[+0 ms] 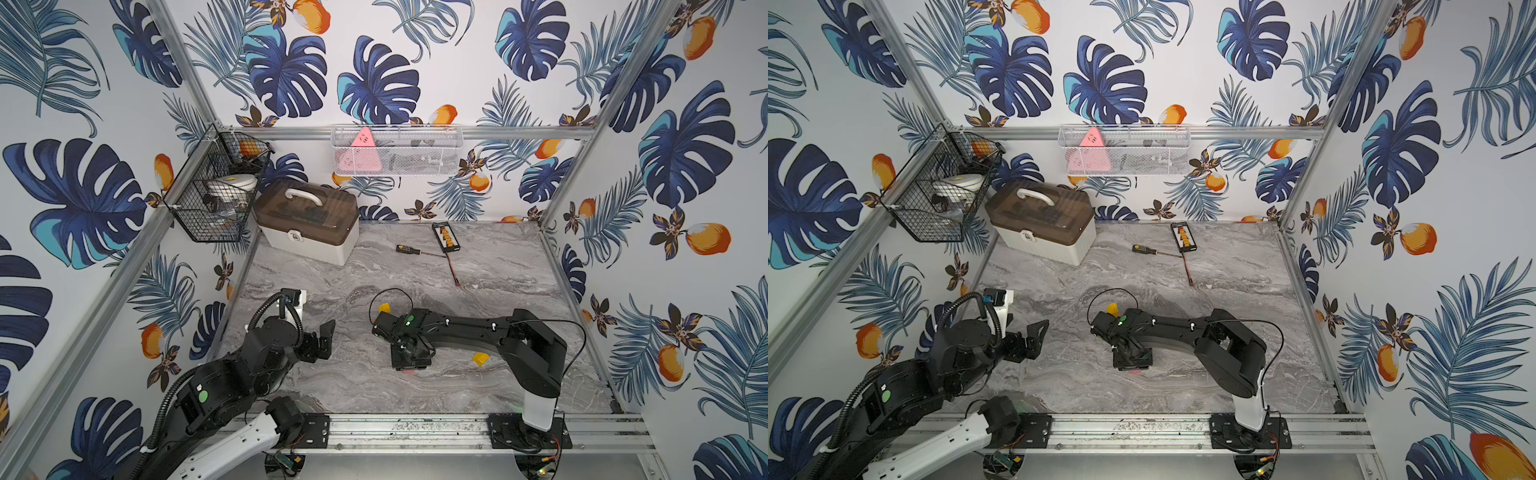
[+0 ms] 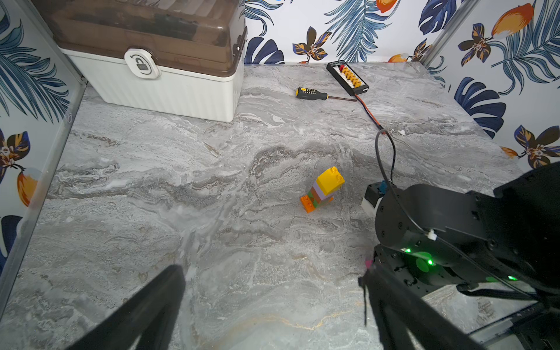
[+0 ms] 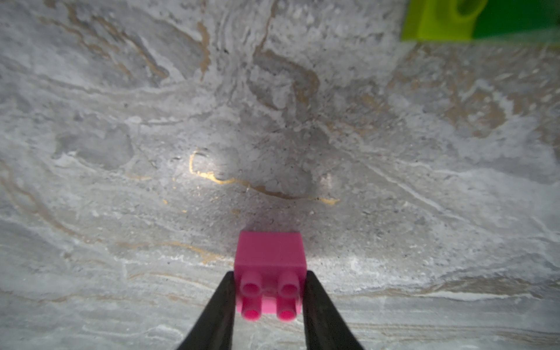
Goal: Assemble the number 1 with lego
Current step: Adjust the lego brick at the center of the board, then assemble the lego brick with the lego brick.
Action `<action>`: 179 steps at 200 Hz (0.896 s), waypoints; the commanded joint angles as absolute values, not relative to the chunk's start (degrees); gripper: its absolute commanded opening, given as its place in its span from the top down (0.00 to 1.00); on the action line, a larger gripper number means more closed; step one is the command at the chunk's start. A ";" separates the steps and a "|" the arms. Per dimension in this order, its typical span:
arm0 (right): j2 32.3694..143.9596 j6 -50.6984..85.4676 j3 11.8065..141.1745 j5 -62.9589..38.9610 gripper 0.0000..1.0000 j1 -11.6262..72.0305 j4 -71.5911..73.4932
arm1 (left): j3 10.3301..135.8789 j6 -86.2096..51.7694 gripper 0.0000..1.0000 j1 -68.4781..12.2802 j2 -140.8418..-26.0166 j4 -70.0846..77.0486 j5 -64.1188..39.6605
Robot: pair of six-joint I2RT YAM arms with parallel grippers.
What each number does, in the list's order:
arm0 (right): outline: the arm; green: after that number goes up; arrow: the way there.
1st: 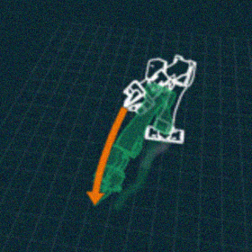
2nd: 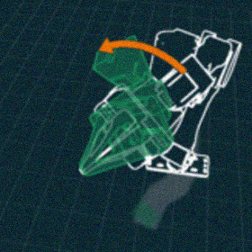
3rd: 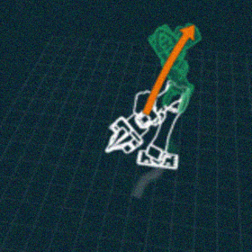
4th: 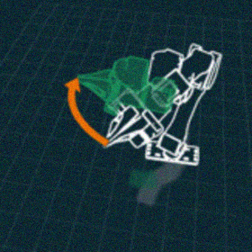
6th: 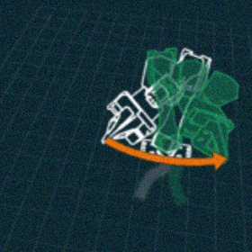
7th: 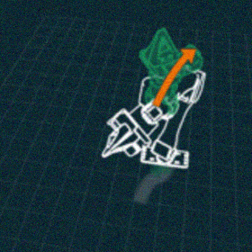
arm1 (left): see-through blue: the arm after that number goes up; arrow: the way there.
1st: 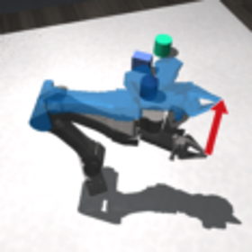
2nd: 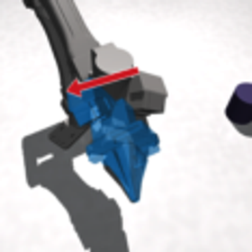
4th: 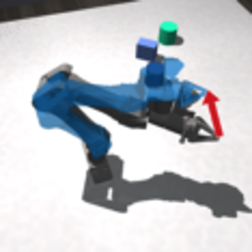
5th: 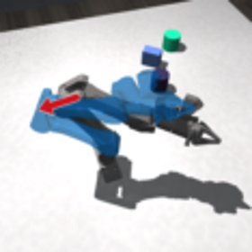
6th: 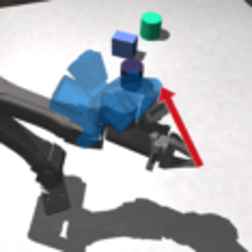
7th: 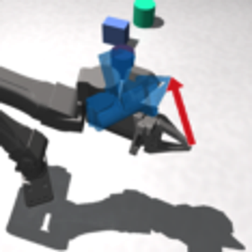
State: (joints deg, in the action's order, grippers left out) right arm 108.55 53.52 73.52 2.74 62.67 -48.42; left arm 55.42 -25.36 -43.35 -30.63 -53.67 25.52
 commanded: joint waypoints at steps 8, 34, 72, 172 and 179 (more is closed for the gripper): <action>108.30 53.70 73.48 3.69 0.68 62.75 -49.31 | 55.37 -25.06 0.01 -43.25 -30.44 -53.35 26.59; 107.52 53.19 73.65 4.31 0.73 62.79 -49.93 | 55.38 -25.09 0.01 -43.24 -30.34 -53.36 26.59; 104.46 50.53 76.04 8.46 0.76 62.76 -55.39 | 55.38 -24.98 0.01 -43.27 -30.50 -53.29 26.29; 93.72 33.28 80.20 12.10 0.78 46.00 -62.14 | 55.89 -23.88 0.01 -43.28 -32.10 -52.56 22.12; 94.02 32.28 80.48 11.36 0.78 44.93 -61.72 | 55.95 -23.92 0.01 -43.26 -32.22 -52.64 22.23</action>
State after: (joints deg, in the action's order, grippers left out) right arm 93.76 38.72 79.42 11.49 47.70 -60.51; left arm 55.46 -24.53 -43.35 -31.70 -53.58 22.15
